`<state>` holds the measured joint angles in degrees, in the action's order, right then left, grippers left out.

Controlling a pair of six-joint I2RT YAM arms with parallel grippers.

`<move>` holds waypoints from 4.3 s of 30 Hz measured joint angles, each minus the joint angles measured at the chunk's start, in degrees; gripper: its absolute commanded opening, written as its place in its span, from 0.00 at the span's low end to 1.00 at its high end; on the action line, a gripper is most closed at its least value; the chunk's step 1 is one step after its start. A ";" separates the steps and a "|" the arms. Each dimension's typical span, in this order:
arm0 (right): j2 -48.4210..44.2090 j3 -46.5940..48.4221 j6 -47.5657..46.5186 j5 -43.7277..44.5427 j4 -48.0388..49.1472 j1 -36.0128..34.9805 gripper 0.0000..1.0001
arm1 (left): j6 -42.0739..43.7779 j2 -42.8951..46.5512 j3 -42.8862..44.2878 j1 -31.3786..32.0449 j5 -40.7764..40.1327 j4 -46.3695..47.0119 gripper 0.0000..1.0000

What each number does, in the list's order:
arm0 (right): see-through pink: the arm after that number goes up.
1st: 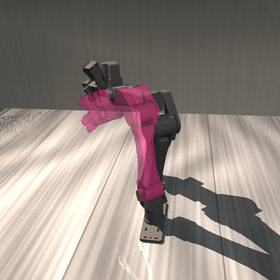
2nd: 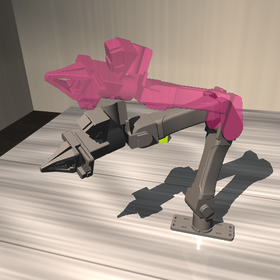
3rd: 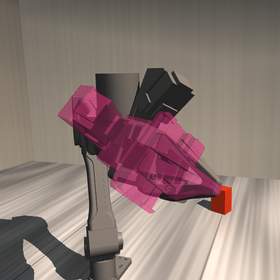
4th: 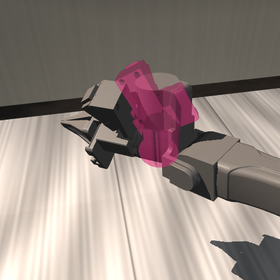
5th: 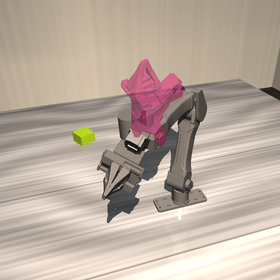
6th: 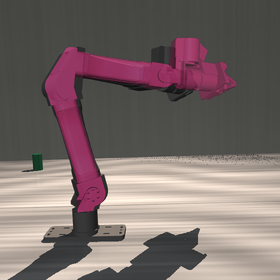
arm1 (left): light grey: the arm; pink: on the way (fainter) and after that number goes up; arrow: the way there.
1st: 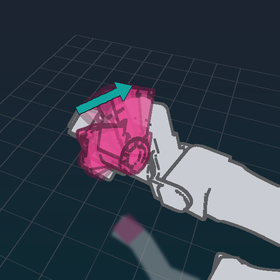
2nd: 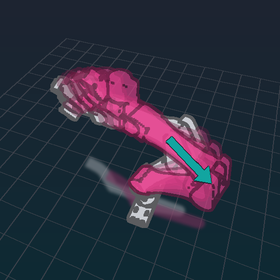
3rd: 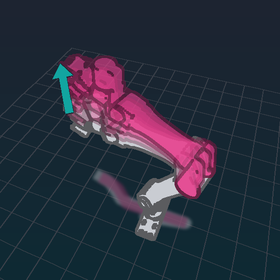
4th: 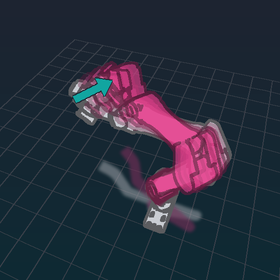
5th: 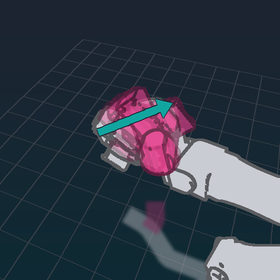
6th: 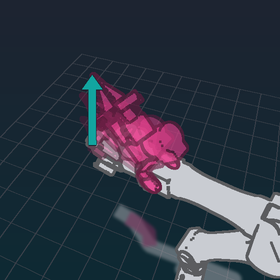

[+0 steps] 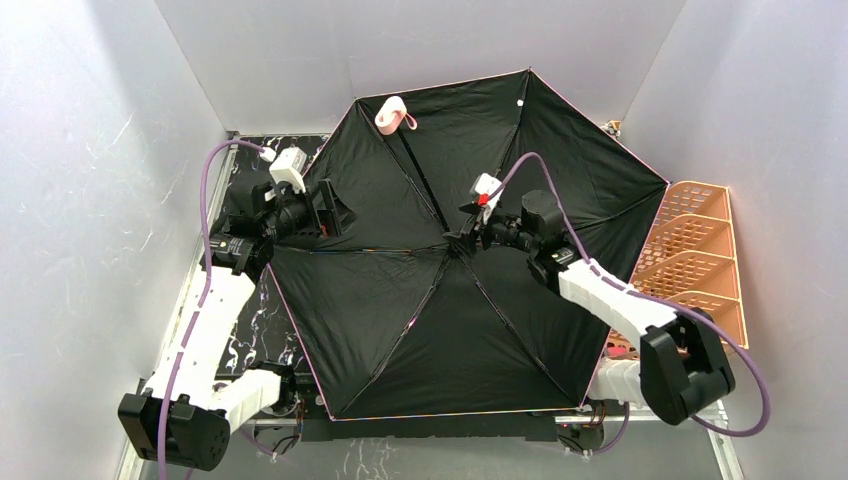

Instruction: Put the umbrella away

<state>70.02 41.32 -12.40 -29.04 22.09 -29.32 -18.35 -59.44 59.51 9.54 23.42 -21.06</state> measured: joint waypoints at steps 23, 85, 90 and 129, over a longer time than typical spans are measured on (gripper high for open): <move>18.82 1.79 -6.12 -1.20 10.12 0.00 0.55 | 0.17 0.09 0.00 0.00 -0.17 -1.77 0.98; 11.67 24.79 -29.09 6.27 -2.32 -0.31 0.00 | -4.07 2.69 21.00 0.00 -22.77 -18.32 0.98; 8.59 24.81 -41.86 7.67 -2.25 -0.33 0.00 | -4.15 1.81 26.97 0.33 -24.13 -21.44 0.98; 21.79 42.10 -90.68 12.24 -0.92 -4.50 0.00 | -2.38 -19.87 40.59 13.68 3.50 -16.72 0.82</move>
<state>91.81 83.42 -103.09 -16.80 21.17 -33.82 -20.73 -79.31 100.09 23.22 26.92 -37.78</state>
